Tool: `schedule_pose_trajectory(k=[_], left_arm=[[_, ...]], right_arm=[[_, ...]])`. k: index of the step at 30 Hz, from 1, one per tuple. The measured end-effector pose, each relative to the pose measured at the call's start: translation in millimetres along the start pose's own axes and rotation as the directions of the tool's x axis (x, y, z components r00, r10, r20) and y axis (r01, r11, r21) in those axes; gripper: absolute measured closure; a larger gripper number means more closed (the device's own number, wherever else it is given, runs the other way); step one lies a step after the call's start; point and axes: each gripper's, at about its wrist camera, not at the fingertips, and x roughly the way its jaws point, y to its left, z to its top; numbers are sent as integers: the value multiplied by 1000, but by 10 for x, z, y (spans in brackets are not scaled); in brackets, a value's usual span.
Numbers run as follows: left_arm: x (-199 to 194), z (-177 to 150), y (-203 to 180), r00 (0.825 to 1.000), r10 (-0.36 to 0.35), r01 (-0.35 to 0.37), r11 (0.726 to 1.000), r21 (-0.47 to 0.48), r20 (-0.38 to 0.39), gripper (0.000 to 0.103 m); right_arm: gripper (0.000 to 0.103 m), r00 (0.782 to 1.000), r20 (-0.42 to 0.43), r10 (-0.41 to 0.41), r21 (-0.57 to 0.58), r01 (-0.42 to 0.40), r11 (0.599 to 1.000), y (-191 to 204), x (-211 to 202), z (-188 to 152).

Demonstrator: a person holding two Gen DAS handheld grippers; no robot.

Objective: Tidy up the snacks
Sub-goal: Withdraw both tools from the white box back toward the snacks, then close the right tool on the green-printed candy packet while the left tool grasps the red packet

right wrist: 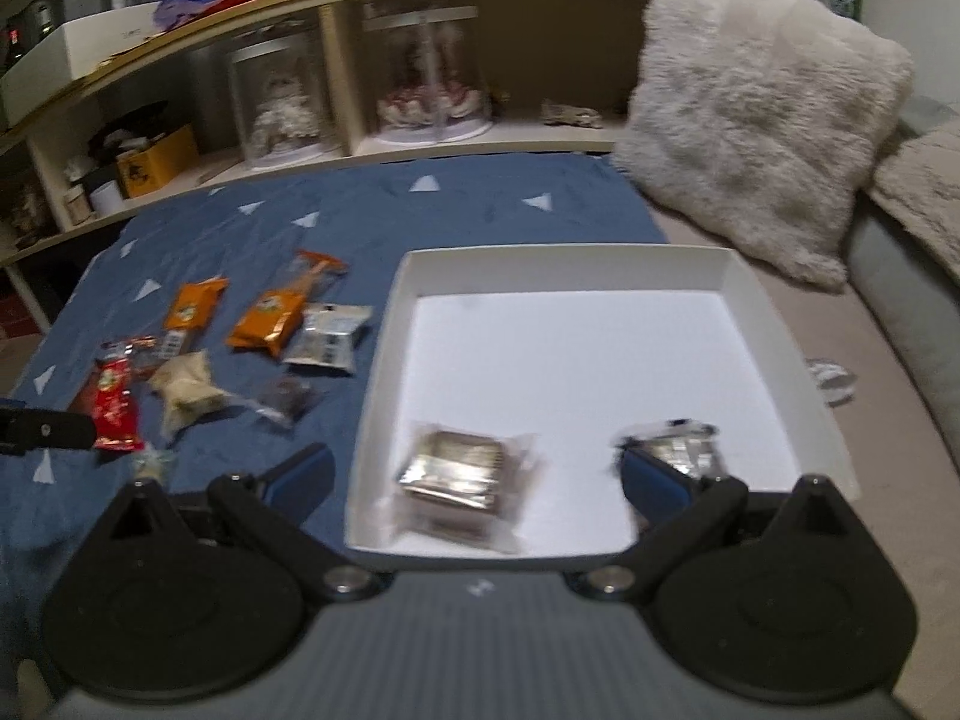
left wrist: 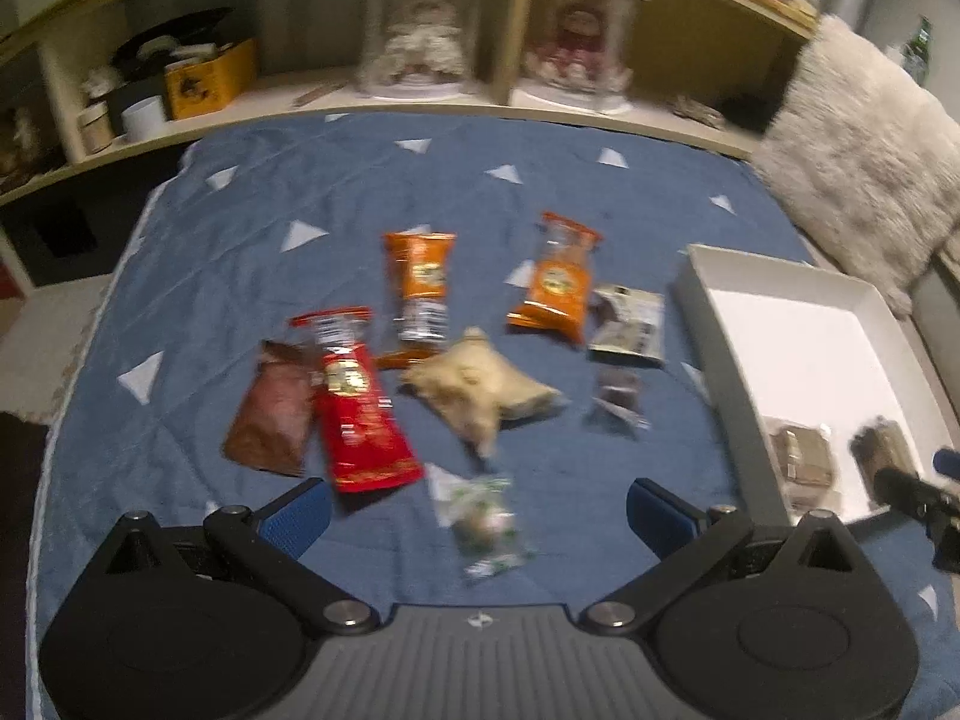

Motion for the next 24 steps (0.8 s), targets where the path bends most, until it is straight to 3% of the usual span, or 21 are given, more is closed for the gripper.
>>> schedule_pose_trajectory(k=[10, 15, 24], left_arm=[[37, 53, 573, 995, 35, -22, 990, -141, 93, 0], [103, 111, 655, 993, 14, 10, 980, -199, 120, 0], [444, 186, 714, 998, -21, 39, 949, -312, 63, 0]], right_arm=[[1, 991, 13, 133, -45, -132, 990, 674, 265, -39], [0, 980, 39, 194, -37, -192, 981, 948, 441, -86], [2, 952, 24, 305, 8, -305, 952, 1363, 870, -195]])
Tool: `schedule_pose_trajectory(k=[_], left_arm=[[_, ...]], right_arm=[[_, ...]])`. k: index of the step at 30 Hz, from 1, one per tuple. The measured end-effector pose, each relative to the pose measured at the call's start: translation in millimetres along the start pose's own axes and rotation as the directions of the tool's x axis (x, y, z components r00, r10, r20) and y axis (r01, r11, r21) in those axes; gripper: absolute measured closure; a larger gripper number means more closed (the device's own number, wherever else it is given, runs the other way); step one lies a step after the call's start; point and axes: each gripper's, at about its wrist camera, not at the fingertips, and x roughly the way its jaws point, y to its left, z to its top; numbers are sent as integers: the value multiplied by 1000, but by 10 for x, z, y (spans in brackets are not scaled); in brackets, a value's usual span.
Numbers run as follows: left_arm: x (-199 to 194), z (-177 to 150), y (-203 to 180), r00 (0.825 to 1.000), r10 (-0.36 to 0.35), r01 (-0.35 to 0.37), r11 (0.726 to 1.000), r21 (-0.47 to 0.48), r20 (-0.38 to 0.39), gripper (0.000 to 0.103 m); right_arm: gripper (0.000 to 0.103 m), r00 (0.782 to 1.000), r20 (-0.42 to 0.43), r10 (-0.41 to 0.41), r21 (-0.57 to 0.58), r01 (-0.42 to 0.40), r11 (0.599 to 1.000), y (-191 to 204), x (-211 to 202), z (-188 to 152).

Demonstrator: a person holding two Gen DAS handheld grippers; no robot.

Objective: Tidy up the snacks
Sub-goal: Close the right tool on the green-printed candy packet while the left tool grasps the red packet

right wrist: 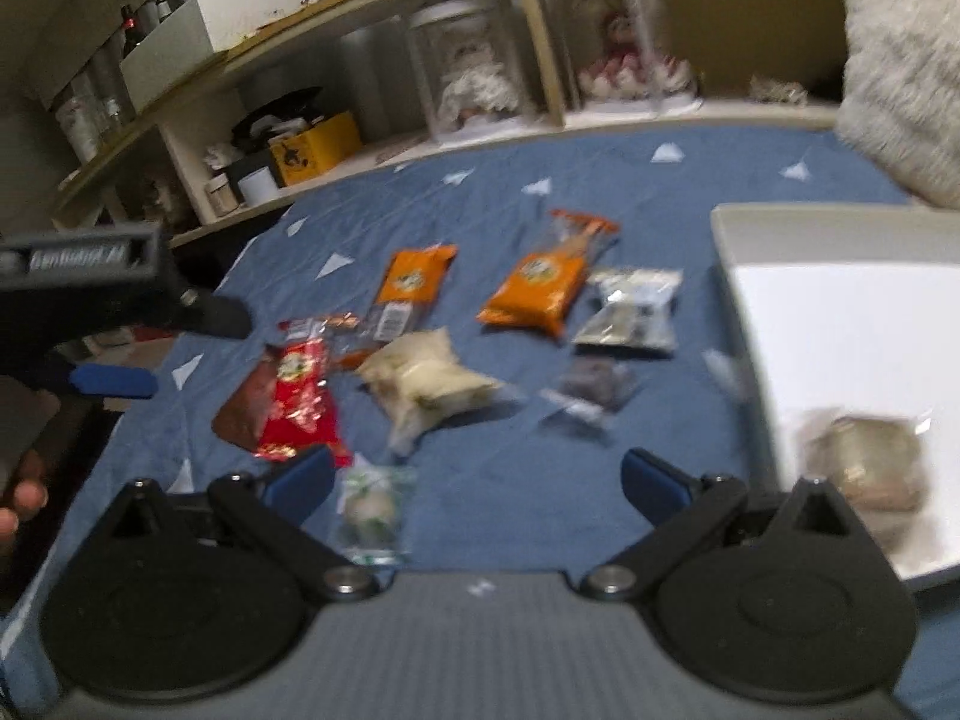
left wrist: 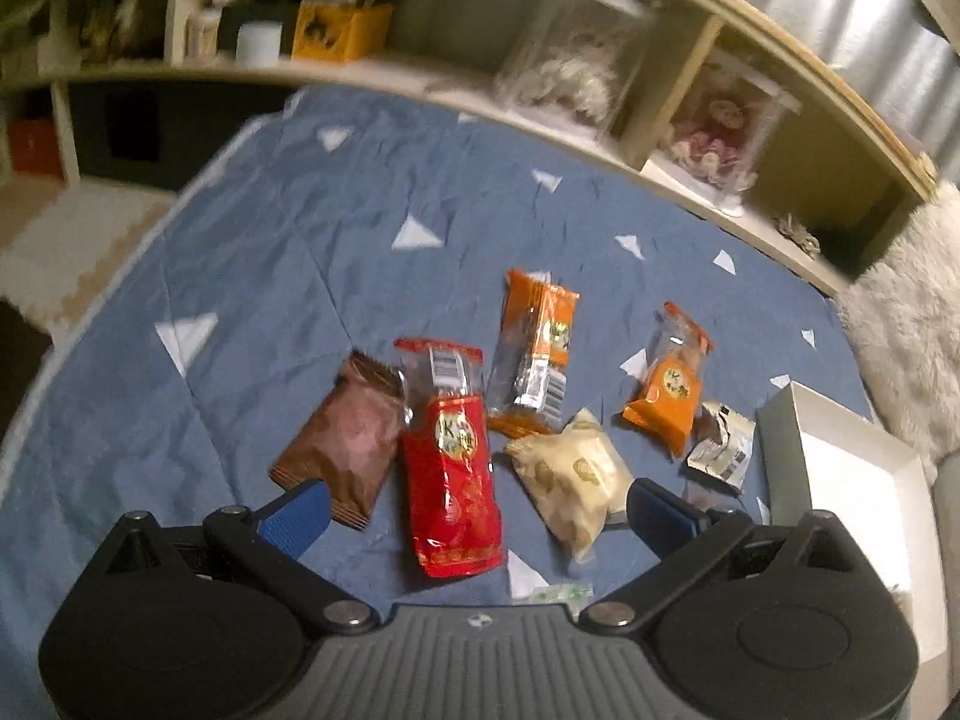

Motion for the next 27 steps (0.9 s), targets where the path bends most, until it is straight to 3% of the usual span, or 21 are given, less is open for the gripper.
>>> schedule_pose_trajectory(k=[3, 5, 13, 17, 21, 27], left_arm=[[132, 9, 31, 1000, -2, 2, 999, -33, -18, 1], [195, 10, 19, 1000, 1, -2, 1000, -32, -22, 2], [412, 25, -38, 999, 32, -33, 999, -12, -29, 28], [499, 9, -42, 998, 47, -48, 999, -4, -30, 29], [582, 6, -60, 998, 65, -65, 998, 3, -26, 33], [663, -24, -87, 994, 99, -97, 995, 37, -41, 43]], right_arm=[[17, 999, -28, 40, -20, -41, 999, 88, 158, -35], [21, 998, -45, 44, -39, -46, 998, 161, 241, -53], [38, 992, -86, 94, -89, -101, 991, 327, 400, -136], [46, 990, -107, 92, -104, -103, 989, 384, 459, -177], [61, 987, -130, 92, -97, -105, 990, 371, 490, -186], [65, 982, -162, 100, -79, -114, 990, 309, 437, -163]])
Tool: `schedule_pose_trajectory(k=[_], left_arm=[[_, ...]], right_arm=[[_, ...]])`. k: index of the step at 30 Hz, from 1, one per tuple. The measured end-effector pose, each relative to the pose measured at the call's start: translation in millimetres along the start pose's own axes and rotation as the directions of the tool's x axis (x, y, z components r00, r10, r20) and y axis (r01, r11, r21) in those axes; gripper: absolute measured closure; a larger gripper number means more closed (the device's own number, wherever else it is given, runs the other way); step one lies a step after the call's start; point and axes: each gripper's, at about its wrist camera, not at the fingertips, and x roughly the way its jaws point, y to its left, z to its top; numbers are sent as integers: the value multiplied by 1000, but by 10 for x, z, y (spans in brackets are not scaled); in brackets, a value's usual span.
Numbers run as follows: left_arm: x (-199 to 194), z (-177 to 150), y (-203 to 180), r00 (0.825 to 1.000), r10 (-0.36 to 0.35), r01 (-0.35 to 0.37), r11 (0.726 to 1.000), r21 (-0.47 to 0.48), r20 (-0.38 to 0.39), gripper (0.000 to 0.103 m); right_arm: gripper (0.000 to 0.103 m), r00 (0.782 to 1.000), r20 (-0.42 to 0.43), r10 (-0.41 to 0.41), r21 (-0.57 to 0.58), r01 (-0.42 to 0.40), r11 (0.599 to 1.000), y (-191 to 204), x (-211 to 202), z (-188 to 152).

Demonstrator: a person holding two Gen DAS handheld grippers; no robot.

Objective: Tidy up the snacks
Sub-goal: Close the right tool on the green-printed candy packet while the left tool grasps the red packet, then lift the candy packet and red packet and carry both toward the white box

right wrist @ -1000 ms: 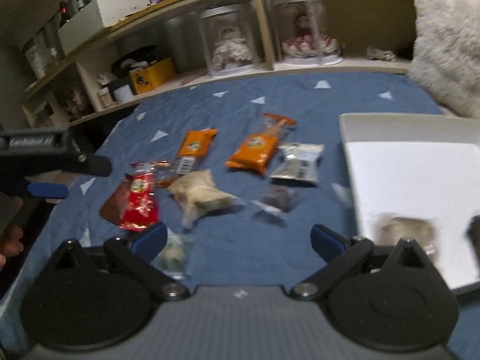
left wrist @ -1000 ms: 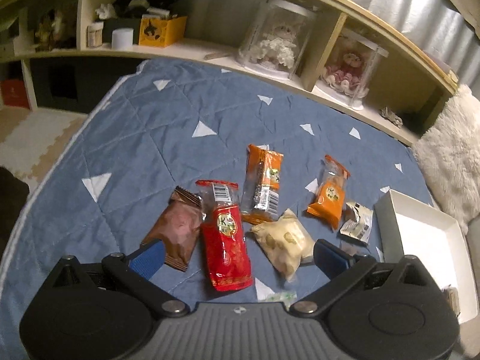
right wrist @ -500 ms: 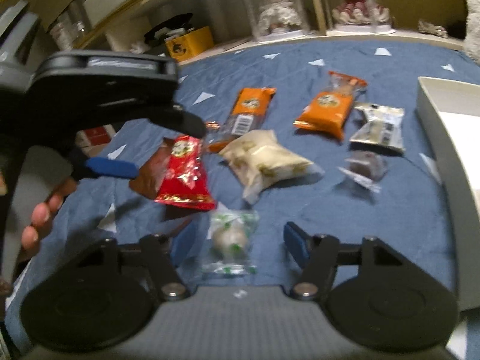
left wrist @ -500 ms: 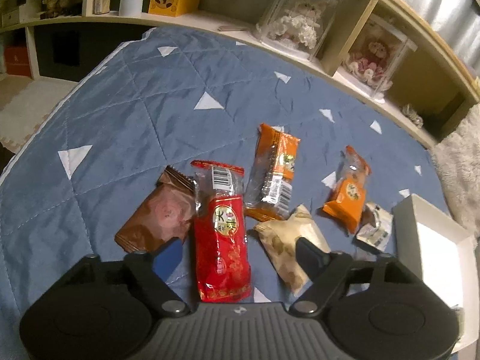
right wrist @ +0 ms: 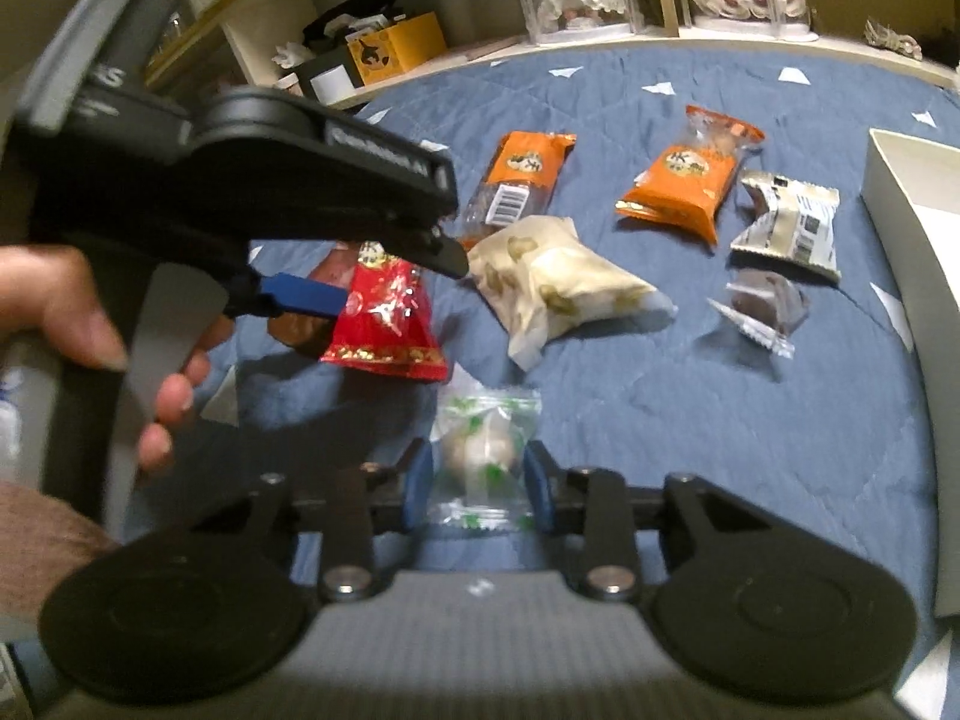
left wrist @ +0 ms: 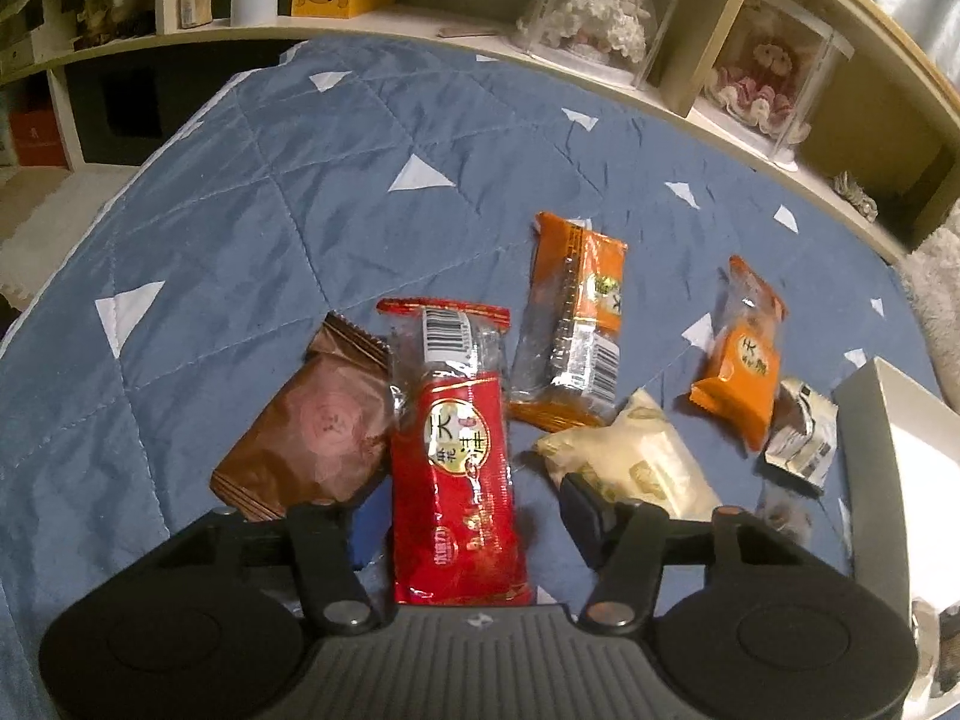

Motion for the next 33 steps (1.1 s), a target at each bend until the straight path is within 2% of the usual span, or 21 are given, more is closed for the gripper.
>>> schedule_pose_trajectory(k=[2, 4, 11, 17, 20, 24, 28, 33], left_arm=[[6, -20, -14, 1000, 12, -12, 999, 31, -2, 46], [28, -40, -36, 999, 40, -37, 996, 75, -36, 55], [-65, -121, -41, 994, 4, 17, 982, 190, -107, 56], [-230, -298, -69, 978, -10, 79, 942, 327, -209, 55], [-303, -331, -57, 982, -2, 62, 947, 315, -186, 55], [-309, -291, -37, 988, 4, 36, 968, 249, -157, 50], [-221, -263, -44, 988, 40, -8, 977, 213, -148, 48], [-129, -251, -69, 988, 49, -21, 981, 191, -144, 48]], right_arm=[[65, 1000, -12, 0, 11, 0, 1000, -19, -34, -9], [65, 1000, -23, -3, 20, 3, 1000, -42, -69, -21], [65, 998, -56, -23, 53, 26, 998, -137, -263, -67], [65, 995, -92, -38, 80, 46, 996, -274, -384, -72], [65, 992, -118, -51, 72, 60, 996, -299, -416, -86], [62, 992, -122, -45, 80, 55, 995, -302, -412, -78], [48, 991, -122, -55, 77, 65, 995, -265, -373, -45], [47, 987, -147, -69, 68, 79, 995, -276, -315, -48]])
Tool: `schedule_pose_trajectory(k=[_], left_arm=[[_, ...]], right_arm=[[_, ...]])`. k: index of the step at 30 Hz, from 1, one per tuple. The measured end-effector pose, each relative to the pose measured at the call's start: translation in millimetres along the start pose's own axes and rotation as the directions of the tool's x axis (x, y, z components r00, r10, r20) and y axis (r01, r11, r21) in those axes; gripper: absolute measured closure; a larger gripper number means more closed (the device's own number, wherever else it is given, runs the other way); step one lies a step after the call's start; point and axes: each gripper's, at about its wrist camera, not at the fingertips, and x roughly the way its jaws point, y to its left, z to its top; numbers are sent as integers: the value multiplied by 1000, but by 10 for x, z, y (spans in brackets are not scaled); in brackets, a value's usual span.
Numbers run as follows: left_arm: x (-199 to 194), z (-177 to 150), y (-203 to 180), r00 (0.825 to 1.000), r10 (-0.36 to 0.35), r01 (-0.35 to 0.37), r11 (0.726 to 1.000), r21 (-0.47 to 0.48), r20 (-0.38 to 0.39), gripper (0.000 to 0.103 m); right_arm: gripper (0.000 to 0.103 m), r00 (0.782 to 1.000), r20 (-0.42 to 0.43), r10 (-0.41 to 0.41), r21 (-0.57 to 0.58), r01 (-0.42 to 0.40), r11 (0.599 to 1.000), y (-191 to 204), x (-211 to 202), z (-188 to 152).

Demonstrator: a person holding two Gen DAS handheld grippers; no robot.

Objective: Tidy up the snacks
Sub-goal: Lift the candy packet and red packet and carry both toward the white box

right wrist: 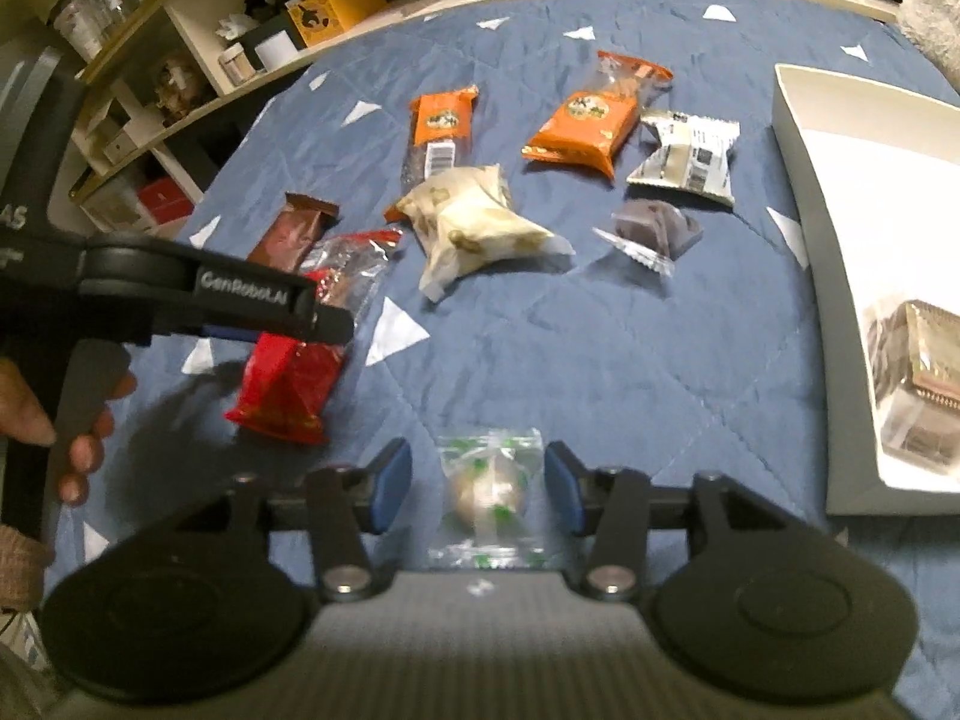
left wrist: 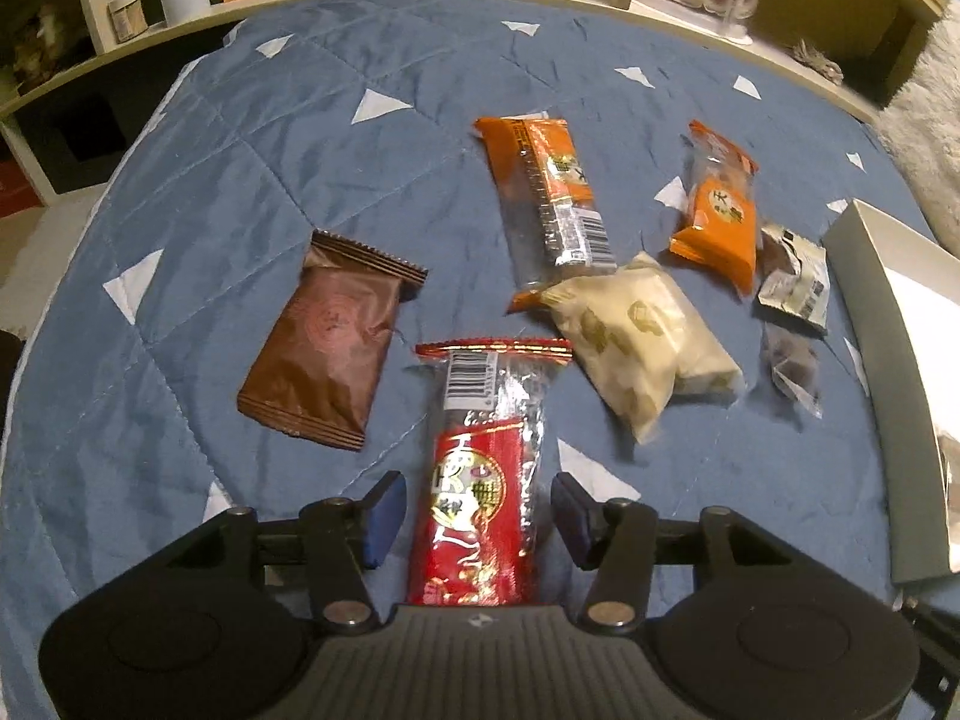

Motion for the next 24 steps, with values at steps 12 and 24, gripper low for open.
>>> schedule_pose_trajectory(k=[12, 24], left_arm=[[61, 7, 17, 1000, 8, -9, 1000, -16, -17, 60], [-325, -95, 39, 998, -52, 55, 997, -61, 46, 61]], right_arm=[[65, 999, -37, -11, -47, 9, 999, 31, 61, -44], [67, 1000, 24, -9, -29, 10, 1000, -60, -109, 20]])
